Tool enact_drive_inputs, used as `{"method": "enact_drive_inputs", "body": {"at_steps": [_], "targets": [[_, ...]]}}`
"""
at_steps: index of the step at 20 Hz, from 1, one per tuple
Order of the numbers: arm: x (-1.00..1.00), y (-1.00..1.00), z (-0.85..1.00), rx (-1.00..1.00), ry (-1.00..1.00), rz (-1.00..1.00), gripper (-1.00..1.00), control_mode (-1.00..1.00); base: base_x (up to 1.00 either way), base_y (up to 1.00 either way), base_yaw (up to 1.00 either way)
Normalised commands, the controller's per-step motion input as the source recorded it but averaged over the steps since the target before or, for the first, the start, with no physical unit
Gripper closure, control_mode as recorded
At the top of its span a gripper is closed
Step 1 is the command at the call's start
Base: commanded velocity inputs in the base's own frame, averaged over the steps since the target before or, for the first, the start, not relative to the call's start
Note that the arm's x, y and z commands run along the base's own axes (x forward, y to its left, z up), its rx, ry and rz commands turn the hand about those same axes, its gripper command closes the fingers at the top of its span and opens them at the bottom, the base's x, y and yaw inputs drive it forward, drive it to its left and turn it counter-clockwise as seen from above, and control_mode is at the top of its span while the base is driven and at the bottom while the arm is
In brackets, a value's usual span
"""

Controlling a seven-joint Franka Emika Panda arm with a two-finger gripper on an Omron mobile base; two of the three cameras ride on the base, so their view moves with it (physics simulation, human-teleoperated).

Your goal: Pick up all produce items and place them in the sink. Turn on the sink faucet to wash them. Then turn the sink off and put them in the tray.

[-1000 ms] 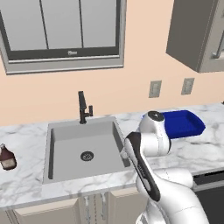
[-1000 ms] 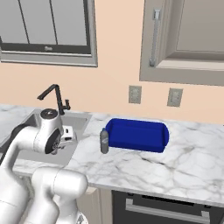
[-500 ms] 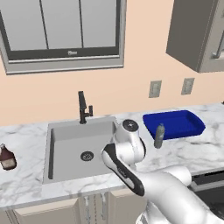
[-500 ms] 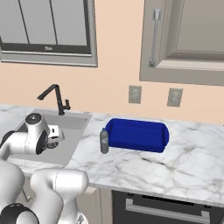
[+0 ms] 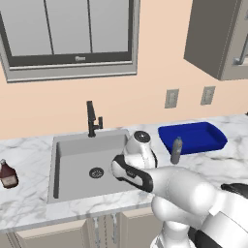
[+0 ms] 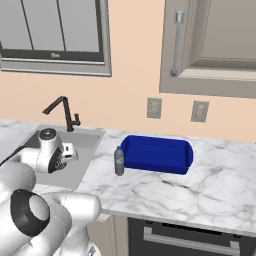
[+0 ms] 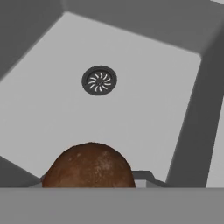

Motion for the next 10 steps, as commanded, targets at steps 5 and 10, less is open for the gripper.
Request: {"method": "enact_drive_inputs", "body": {"at_steps": [5, 10], "targets": [[0.45, 0.09, -0.08, 0.00, 0.13, 0.00, 1.00, -1.00, 0.00, 0.00, 0.00], [0.35, 0.19, -0.19, 0.00, 0.11, 0.00, 1.00, -1.00, 0.00, 0.00, 0.00]]}}
